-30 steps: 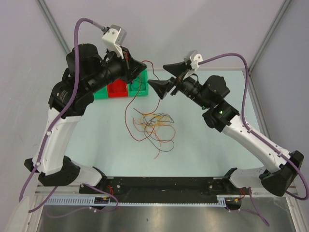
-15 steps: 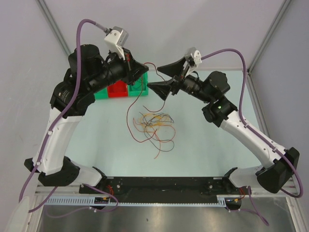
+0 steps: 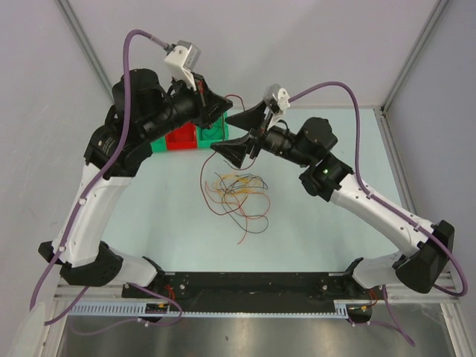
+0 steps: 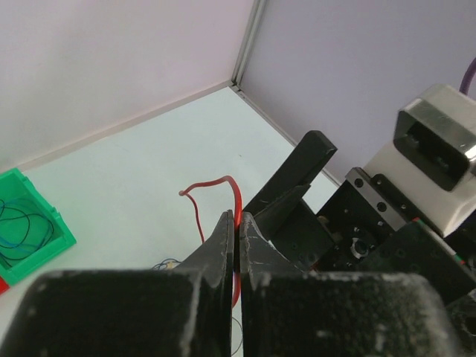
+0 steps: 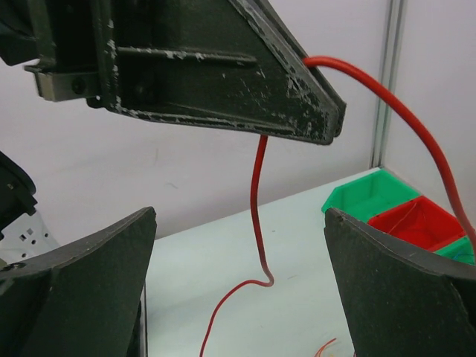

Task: Untangle the cables
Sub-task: Untie the cable.

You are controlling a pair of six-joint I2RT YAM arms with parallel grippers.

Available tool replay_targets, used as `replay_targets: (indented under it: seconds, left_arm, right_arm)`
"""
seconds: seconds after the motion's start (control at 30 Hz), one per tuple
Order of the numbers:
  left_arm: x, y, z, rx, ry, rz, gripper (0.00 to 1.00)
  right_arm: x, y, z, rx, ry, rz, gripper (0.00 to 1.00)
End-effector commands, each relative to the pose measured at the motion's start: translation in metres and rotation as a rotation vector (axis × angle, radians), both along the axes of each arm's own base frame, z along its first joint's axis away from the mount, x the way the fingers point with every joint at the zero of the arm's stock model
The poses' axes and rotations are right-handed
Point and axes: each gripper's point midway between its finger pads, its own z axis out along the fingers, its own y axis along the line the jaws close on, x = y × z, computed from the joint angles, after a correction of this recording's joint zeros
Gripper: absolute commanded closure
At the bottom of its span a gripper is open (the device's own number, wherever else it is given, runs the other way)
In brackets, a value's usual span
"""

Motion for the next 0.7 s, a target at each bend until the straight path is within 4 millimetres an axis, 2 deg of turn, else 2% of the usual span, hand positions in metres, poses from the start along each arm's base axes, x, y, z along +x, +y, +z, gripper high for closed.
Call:
replay_targets:
  seconds: [0.0,0.27,0.37,0.5,0.6,0.67]
  left_arm:
    - [-0.006,0.006,0.023,-0.069,-0.05,0.014,1.0]
    - [0.001,0.011,0.028,-0.088,-0.058,0.058,1.0]
    - [0.002,0.01,0.028,-0.094,-0.056,0.06,1.0]
    - [0.004,0.01,0.029,-0.097,-0.058,0.066,1.0]
    - [0.005,0.01,0.029,-0.097,-0.058,0.071,1.0]
    - [0.005,0.01,0.028,-0.095,-0.058,0.071,1.0]
  right_arm:
    - [0.005,0.003,0.003,0.014,-0.009,-0.039,0.0]
    - [0.006,0.011,-0.007,-0.011,0.014,-0.074,0.09]
    - [0.008,0.011,-0.006,-0.006,0.012,-0.103,0.17]
    - [0.007,0.011,-0.005,-0.005,0.009,-0.113,0.32]
    - [0.007,0.009,-0.004,-0.008,0.009,-0.127,0.36]
    - [0.007,0.007,-0.005,-0.017,0.014,-0.144,0.36]
